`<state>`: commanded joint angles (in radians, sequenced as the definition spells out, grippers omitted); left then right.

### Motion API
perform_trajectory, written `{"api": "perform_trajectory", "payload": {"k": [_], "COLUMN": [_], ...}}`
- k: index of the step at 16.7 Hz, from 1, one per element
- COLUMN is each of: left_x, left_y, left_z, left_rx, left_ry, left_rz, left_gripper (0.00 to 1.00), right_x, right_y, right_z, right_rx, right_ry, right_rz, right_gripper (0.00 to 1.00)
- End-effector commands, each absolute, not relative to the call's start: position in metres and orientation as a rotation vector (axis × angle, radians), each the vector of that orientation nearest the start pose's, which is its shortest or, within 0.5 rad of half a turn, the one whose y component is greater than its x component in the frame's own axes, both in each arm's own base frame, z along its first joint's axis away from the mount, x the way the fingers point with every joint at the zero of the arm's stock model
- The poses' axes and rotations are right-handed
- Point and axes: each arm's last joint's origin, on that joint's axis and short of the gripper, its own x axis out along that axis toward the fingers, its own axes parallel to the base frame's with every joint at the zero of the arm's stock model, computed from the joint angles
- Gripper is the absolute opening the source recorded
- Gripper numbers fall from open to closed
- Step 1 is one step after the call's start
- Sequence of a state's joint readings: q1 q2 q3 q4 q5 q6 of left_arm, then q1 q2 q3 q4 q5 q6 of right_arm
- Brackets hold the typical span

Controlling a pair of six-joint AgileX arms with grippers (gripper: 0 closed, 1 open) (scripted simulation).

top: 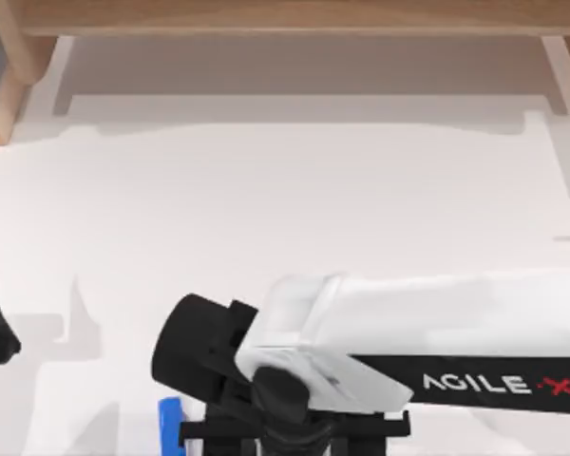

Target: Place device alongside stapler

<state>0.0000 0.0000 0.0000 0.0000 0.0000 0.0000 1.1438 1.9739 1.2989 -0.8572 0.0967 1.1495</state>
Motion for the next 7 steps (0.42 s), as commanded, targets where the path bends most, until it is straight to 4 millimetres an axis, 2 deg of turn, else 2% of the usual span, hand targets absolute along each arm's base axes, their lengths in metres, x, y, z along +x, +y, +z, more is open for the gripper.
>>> {"api": "perform_trajectory", "payload": {"k": [1,2,7], "left_x": [0.1057,0.1057,0.1057], "left_y": [-0.0012,-0.0012,-0.0012], "left_z": [0.16,0.16,0.16], "left_rx": [0.0,0.0,0.0], "left_ry": [0.0,0.0,0.0], "left_rz": [0.0,0.0,0.0], "left_gripper": [1.0,1.0,1.0], "right_x": [0.1501,0.1501,0.1501], "right_y": [0.3293,0.3293,0.3293], "right_z": [0.1375,0.1375,0.1375], "right_rx": [-0.002,-0.002,-0.002], "right_ry": [1.468,1.468,1.468], "right_rz": [-0.003,-0.003,-0.003], "right_gripper": [0.98,1.0,1.0]}}
